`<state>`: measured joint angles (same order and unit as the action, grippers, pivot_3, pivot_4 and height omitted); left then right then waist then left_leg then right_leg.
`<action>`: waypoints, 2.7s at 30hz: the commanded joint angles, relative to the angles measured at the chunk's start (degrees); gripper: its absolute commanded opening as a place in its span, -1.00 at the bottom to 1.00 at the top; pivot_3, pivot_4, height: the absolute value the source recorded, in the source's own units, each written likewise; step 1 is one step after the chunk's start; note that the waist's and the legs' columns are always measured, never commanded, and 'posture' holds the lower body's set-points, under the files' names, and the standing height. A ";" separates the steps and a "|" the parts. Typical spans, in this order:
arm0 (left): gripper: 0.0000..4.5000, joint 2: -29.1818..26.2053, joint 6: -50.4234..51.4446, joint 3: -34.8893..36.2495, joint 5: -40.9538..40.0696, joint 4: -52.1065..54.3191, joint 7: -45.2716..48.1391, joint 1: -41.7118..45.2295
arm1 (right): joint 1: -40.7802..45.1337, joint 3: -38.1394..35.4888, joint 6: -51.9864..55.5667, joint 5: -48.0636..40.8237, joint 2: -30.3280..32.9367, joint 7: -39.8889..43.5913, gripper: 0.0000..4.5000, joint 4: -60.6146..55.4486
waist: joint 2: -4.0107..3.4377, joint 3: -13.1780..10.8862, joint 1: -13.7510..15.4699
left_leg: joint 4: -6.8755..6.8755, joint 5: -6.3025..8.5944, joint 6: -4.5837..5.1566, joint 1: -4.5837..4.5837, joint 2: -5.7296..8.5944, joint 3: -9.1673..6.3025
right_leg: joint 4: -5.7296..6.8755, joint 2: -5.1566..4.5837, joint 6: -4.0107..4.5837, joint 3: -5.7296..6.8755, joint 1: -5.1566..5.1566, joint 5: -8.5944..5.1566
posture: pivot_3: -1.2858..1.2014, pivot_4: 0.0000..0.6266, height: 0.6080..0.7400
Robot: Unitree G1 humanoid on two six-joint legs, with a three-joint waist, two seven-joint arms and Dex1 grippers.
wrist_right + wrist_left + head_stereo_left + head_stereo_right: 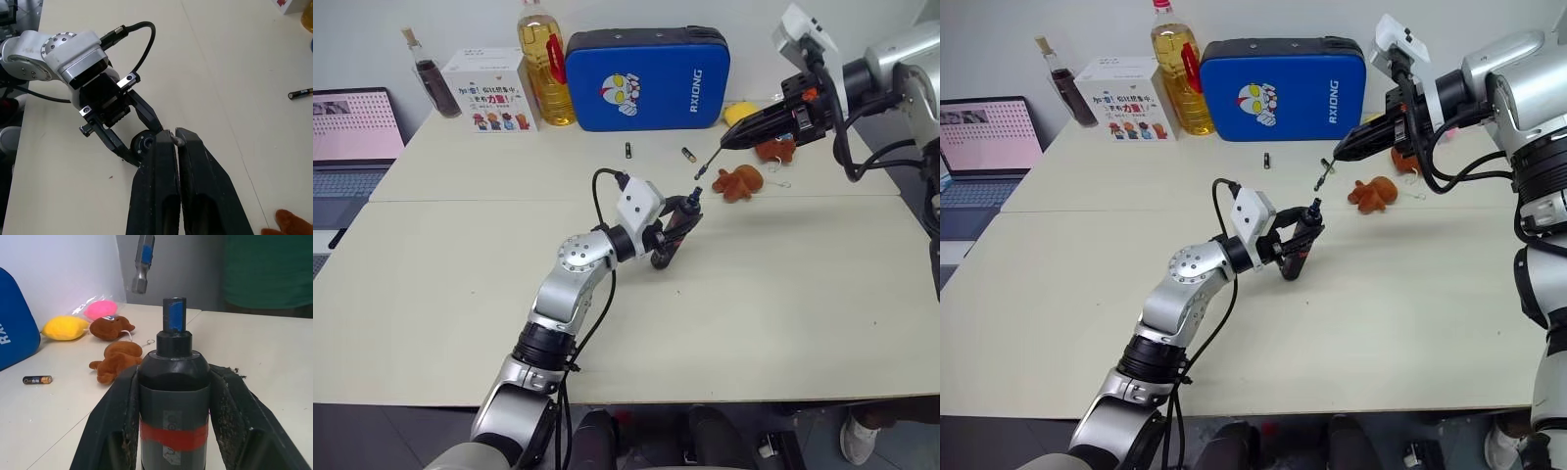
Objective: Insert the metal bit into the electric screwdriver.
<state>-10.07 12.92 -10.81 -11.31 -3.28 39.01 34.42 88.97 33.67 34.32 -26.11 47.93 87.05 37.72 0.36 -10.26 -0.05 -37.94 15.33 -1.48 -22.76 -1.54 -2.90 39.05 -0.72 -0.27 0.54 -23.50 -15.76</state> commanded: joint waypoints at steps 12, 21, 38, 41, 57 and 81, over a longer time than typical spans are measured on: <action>-0.27 -0.23 0.70 -0.28 0.13 1.00 -0.15 -0.97 | 3.75 3.53 2.27 -7.78 5.18 5.45 -0.97 -3.83 | 0.00 0.00 0.03 | 0.00 0.00 0.00 0.02 0.00 0.00 | 0.01 0.00 0.00 0.01 0.00 0.00 | 0.03 -0.52 1.00; -0.27 -0.15 0.68 -0.45 0.15 0.74 0.13 -0.52 | 2.54 3.06 3.46 -8.42 4.98 5.45 -0.97 -4.91 | 0.00 0.00 0.04 | 0.00 0.00 0.00 0.01 0.01 -0.01 | 0.01 0.00 0.00 0.02 0.00 0.00 | 0.03 -0.52 1.00; -0.27 -0.39 0.93 -0.15 -0.08 1.25 0.10 -0.77 | 0.71 4.01 1.93 -7.31 4.42 5.45 -0.97 -3.90 | 0.00 0.00 0.04 | -0.02 0.00 0.00 0.01 0.00 -0.01 | 0.01 0.00 0.00 0.02 0.01 0.00 | 0.03 -0.52 1.00; -0.27 -0.39 0.91 -0.08 -0.12 1.16 0.11 -0.70 | -0.11 4.09 1.36 -6.80 4.30 5.45 -0.97 -3.77 | 0.00 0.00 0.05 | -0.01 0.00 0.00 0.01 0.00 0.00 | 0.02 0.00 0.00 0.01 0.01 0.00 | 0.03 -0.52 1.00; -0.27 -0.60 1.11 -0.03 -0.26 1.52 0.30 -0.92 | 0.82 3.27 0.53 -5.68 2.79 5.45 -0.97 -1.14 | 0.00 0.00 0.03 | -0.01 0.00 0.00 0.02 0.00 0.00 | 0.02 0.00 0.00 0.01 0.01 0.00 | 0.03 -0.52 1.00; -0.27 -0.73 1.76 0.08 -0.15 2.34 0.16 -1.22 | 0.16 6.37 3.92 -10.07 5.34 5.45 -0.97 -6.38 | 0.00 0.01 0.03 | -0.02 0.00 0.00 0.03 0.01 0.00 | 0.02 -0.01 0.00 0.01 0.02 0.00 | 0.03 -0.52 1.00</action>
<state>-10.80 14.37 -10.49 -11.44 -1.63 39.28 33.76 88.38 40.14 38.19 -35.02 52.54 87.39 32.58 0.36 -10.25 -0.02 -37.96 15.33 -1.48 -22.74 -1.54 -2.90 39.08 -0.73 -0.27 0.56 -23.48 -15.76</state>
